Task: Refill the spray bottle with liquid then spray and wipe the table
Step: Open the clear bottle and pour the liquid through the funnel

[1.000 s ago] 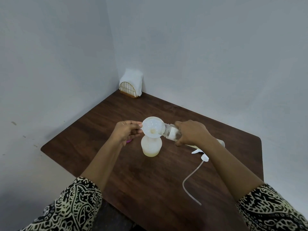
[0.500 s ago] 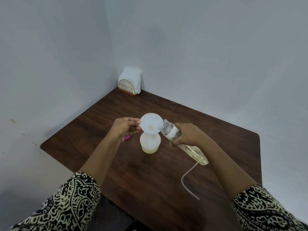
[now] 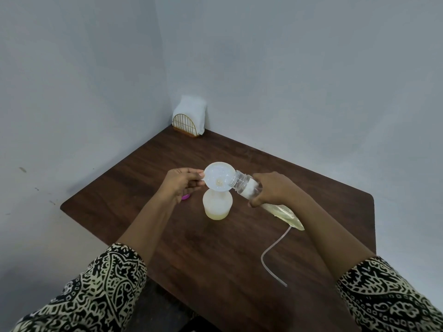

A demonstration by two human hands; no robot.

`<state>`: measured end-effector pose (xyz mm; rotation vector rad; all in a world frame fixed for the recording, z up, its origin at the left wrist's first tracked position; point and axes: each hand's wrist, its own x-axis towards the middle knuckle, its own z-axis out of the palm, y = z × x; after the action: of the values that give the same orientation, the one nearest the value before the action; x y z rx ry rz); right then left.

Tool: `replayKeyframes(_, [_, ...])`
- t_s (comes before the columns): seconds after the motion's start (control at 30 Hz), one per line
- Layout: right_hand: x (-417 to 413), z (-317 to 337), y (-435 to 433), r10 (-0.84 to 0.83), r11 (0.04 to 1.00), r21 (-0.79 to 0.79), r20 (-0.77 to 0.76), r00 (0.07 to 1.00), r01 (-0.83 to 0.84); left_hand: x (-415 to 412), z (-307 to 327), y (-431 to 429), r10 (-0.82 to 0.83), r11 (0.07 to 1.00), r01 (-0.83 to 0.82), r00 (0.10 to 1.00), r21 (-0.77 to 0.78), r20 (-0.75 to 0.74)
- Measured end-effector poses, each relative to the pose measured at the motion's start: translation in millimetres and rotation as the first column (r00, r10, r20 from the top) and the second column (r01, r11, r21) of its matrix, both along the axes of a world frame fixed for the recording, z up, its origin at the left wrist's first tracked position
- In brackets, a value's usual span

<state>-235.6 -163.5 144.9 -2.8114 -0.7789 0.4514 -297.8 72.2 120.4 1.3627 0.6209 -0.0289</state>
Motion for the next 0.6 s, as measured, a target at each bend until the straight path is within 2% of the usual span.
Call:
replayKeyframes(0.27, [-1, 10, 5, 0.05, 0.992, -0.12, 0.064, 0.997, -0.042, -1, 0, -1, 0.006, 1.0, -0.005, 1.0, -0.011, 0.011])
replayKeyframes(0.6, [2, 15, 10, 0.074, 0.978, -0.198, 0.078, 0.994, -0.057, -2, 0, -2, 0.01, 1.0, -0.01, 1.0, -0.008, 0.007])
